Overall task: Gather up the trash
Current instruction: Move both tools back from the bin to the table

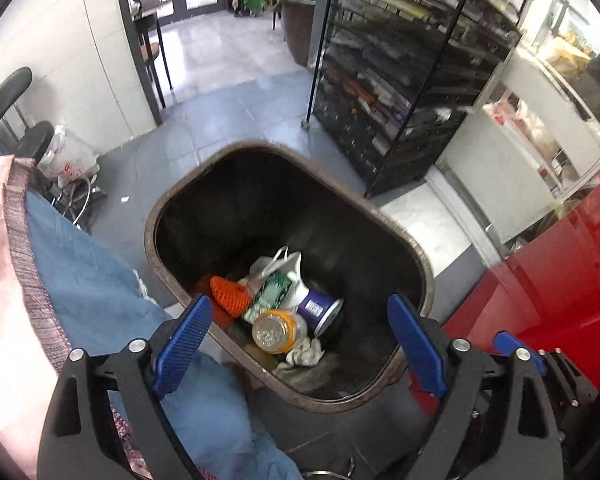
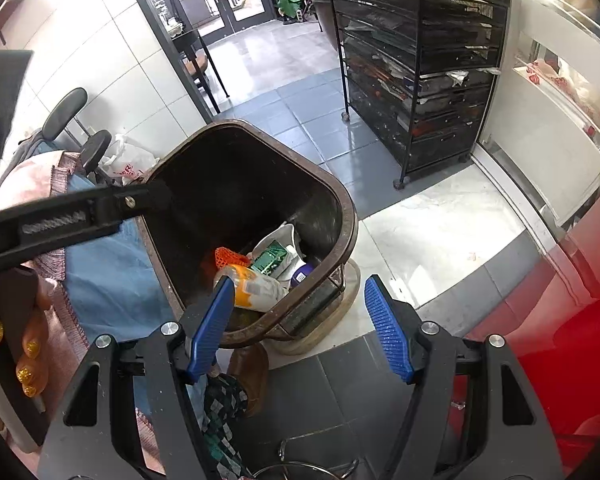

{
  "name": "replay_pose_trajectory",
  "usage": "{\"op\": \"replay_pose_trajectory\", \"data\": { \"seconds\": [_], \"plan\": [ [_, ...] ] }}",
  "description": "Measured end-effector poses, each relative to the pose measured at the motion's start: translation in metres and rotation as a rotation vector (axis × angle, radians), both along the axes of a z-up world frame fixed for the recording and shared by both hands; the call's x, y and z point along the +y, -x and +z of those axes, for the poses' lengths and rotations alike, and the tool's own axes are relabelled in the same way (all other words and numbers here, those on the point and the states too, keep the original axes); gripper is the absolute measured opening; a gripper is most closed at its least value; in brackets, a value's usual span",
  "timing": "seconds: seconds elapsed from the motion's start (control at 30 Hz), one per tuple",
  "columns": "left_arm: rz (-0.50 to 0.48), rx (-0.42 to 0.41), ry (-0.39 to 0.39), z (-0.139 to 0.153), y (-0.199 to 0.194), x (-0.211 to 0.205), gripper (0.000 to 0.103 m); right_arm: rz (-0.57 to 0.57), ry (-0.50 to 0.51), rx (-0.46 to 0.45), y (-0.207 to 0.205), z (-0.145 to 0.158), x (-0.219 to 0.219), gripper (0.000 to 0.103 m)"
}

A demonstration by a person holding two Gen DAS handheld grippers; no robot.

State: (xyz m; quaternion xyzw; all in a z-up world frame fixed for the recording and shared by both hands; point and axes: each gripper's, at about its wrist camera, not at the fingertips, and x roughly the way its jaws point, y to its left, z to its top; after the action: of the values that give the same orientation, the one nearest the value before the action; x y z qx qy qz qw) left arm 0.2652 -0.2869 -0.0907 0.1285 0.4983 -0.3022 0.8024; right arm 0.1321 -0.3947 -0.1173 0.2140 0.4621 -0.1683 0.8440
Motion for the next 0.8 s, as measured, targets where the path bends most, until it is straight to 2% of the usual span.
{"op": "replay_pose_trajectory", "data": {
  "seconds": [0.2,0.33,0.5,0.7,0.8],
  "plan": [
    [0.01,-0.047,0.084,0.03,0.005,0.015,0.091,0.007,0.018,-0.019,0.0,0.013,0.002,0.076],
    [0.024,-0.117,0.123,0.056,0.017,0.031,0.094,0.022,0.02,-0.036,-0.002,0.024,0.007,0.082],
    [0.022,-0.206,0.151,0.086,0.043,0.059,0.097,0.08,0.01,-0.069,-0.009,0.041,0.023,0.083],
    [0.024,-0.262,0.146,0.1,0.067,0.097,0.097,0.178,0.003,-0.12,-0.022,0.064,0.055,0.085],
    [0.058,-0.278,0.153,0.105,0.074,0.121,0.097,0.231,0.004,-0.142,-0.028,0.076,0.076,0.085]
  ]
}}
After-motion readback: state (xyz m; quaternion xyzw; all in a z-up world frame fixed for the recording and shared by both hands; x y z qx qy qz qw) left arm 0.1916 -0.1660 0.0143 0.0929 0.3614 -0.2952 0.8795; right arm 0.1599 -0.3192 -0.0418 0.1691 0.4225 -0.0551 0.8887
